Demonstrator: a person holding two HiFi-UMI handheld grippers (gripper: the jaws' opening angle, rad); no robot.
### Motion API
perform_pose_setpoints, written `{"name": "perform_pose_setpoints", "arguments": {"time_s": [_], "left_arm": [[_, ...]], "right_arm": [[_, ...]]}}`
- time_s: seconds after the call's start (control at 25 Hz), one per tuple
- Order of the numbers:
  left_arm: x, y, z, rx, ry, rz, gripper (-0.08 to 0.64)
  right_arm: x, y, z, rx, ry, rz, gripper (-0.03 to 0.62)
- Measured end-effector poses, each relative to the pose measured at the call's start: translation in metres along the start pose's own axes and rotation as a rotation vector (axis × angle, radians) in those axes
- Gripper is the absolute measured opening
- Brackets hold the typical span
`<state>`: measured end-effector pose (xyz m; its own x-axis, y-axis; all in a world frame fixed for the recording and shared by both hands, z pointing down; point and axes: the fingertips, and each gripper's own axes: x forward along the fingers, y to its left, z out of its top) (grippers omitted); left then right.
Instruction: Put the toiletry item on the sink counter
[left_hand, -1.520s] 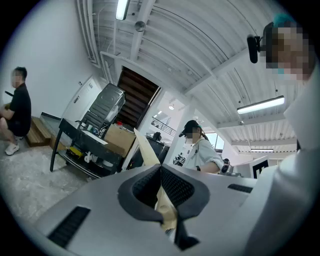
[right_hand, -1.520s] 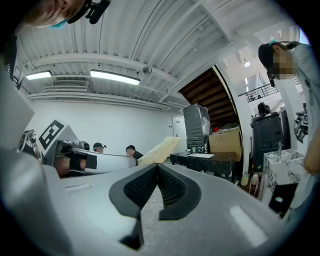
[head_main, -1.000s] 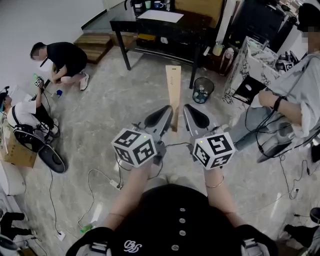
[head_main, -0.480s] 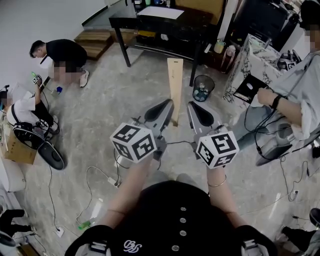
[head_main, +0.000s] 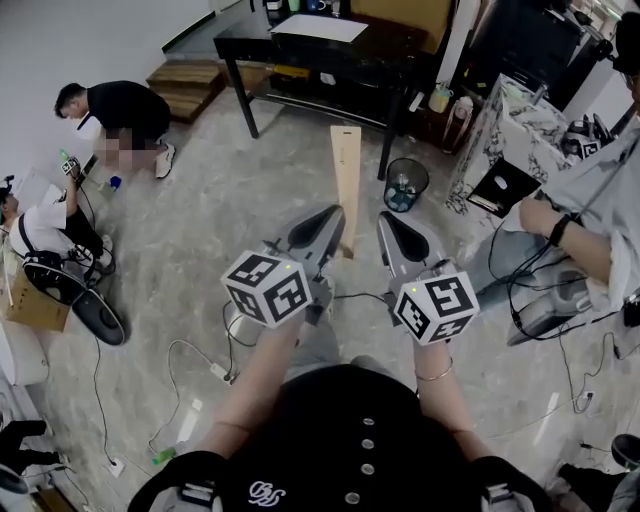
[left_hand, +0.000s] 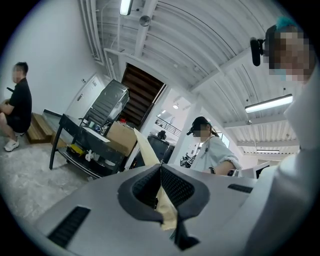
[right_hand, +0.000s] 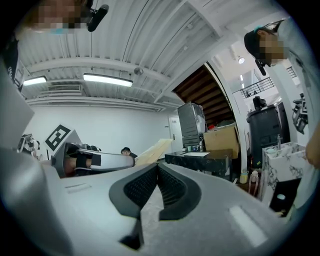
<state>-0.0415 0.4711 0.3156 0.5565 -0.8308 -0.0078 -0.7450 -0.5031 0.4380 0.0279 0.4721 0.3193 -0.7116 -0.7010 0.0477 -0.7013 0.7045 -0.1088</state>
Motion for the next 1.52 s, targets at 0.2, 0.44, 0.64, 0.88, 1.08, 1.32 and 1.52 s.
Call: {"name": "perform_pose_setpoints", "arguments": {"time_s": [0.2,0.44,0.64,0.88,1.08,1.32,1.52], "left_arm": [[0.031,0.036,0.015,0.016,0.004,-0.011,0.012],[0.083,0.096,0.04,0.002,0.02,-0.014,0.012],[0.133,0.137,0.067,0.01,0.029,-0.037,0.012],[0.197,0.191,0.089,-0.008,0.061,-0.053,0.012],[0.249,0.228,0.108,0.0,0.073,-0.081,0.012],[0.294,0.262,0.117,0.008,0.096,-0.118,0.012],[0.309,0.277,0.13,0.014,0.097,-0.124,0.012]], "right_arm": [[0.043,-0.027,0.001,0.0,-0.015,-0.02,0.005],[0.114,-0.07,0.009,0.008,-0.012,-0.048,0.005],[0.173,-0.108,0.027,0.004,-0.03,-0.068,0.005],[0.247,-0.152,0.033,0.009,-0.001,-0.08,0.005],[0.294,-0.191,0.045,0.005,-0.014,-0.102,0.005],[0.339,-0.226,0.046,0.006,-0.022,-0.129,0.005],[0.358,-0.235,0.051,-0.003,-0.012,-0.131,0.005]]}}
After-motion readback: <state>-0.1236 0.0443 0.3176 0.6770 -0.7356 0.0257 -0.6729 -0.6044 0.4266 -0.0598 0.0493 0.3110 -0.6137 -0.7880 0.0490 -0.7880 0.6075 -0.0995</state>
